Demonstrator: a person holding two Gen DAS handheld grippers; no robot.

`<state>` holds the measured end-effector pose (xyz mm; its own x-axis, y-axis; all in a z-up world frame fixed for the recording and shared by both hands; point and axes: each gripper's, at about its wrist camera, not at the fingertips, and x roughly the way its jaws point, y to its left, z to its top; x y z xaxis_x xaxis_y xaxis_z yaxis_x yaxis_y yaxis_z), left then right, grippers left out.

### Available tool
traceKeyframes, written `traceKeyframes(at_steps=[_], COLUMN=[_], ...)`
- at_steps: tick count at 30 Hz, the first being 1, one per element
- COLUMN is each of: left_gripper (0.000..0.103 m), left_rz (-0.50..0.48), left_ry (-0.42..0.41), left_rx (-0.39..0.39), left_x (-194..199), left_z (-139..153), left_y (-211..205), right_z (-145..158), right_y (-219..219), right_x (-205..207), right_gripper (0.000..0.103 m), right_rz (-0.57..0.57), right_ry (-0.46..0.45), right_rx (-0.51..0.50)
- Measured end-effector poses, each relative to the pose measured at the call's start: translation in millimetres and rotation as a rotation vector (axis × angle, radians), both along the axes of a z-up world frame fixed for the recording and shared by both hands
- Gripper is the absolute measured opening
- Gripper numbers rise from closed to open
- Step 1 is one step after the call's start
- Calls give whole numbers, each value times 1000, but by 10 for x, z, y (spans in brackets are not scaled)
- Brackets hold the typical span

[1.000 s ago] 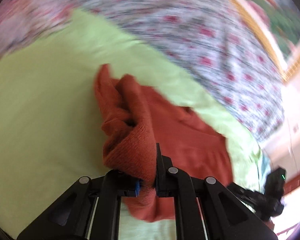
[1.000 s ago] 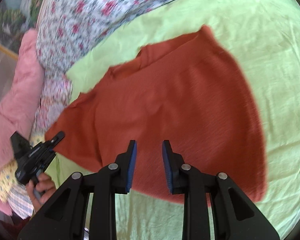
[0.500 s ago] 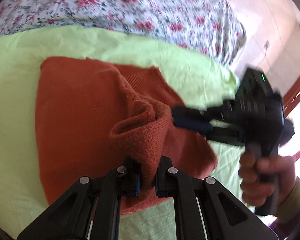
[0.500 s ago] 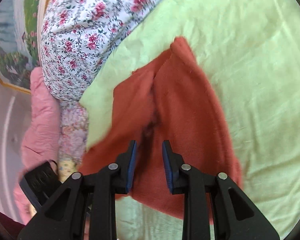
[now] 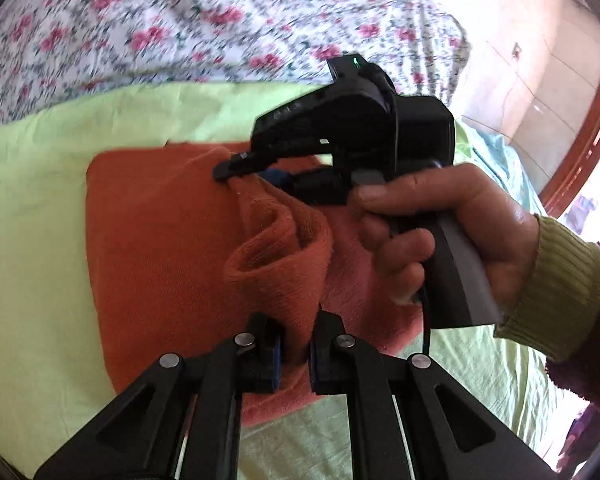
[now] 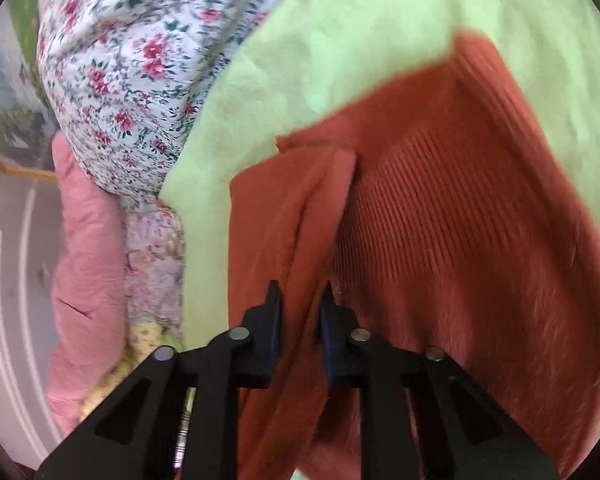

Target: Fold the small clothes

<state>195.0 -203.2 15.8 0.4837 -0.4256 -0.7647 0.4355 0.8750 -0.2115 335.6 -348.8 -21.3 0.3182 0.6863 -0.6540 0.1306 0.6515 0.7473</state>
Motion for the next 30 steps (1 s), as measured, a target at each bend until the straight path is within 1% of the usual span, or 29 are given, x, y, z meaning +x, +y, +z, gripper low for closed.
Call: traceKeyframes(at_steps=[1, 4, 5, 6, 7, 9, 11, 12, 14, 16, 17, 20, 22, 23, 24, 25, 26, 27, 29, 30], left_gripper=[7, 8, 8, 8, 8, 8, 8, 8, 8, 8, 9, 15, 17, 20, 27, 31, 41, 43, 43, 44], left_rz=[-13, -93, -116, -129, -142, -163, -177, -181, -187, -190, -193, -198, -196, -197, -199, -191, -175, -161, -131, -108], left_ry=[-15, -37, -30, -24, -13, 21, 42, 43, 38, 60, 75, 132, 151, 148, 149, 151, 157, 164, 178, 186], left_rx=[-5, -40, -42, -41, -42, -38, -26, -25, -45, -46, -43, -29, -42, -46, -51, -54, -57, -69, -94, -102], left_x=[-10, -31, -28, -24, -15, 11, 19, 18, 22, 74, 85, 132, 109, 86, 65, 47, 31, 22, 20, 23], left_z=[44, 114, 82, 43, -21, -153, -239, -245, -212, -251, -292, -426, -406, -376, -342, -314, -279, -255, -206, -182], left_y=[-32, -225, -301, -361, -431, -540, -632, -661, -662, -681, -700, -706, -662, -624, -578, -526, -440, -357, -181, -81], right_z=[95, 514, 564, 609, 595, 496, 338, 283, 296, 342, 331, 181, 155, 174, 212, 228, 255, 286, 362, 409], right_y=[-4, -144, -181, -251, -334, -484, -648, -710, -767, -779, -788, -779, -776, -776, -755, -749, -746, -755, -790, -804], right_x=[6, -112, -140, -188, -229, -274, -325, -355, -393, -402, -391, -359, -368, -385, -397, -404, -414, -429, -479, -514], right_gripper=[16, 15, 15, 15, 15, 15, 14, 14, 14, 14, 14, 14, 14, 14, 15, 18, 19, 19, 21, 24], right_rz=[5, 14, 16, 24, 26, 9, -22, -37, -56, -56, -51, -33, -32, -29, -20, -16, -16, -19, -30, -38], right_ry=[-33, -175, -190, -202, -198, -172, -133, -126, -150, -177, -171, -126, -120, -126, -133, -133, -127, -122, -126, -130], right_rx=[-5, -4, -22, -66, -108, -142, -156, -145, -119, -131, -154, -236, -248, -255, -272, -280, -290, -290, -295, -304])
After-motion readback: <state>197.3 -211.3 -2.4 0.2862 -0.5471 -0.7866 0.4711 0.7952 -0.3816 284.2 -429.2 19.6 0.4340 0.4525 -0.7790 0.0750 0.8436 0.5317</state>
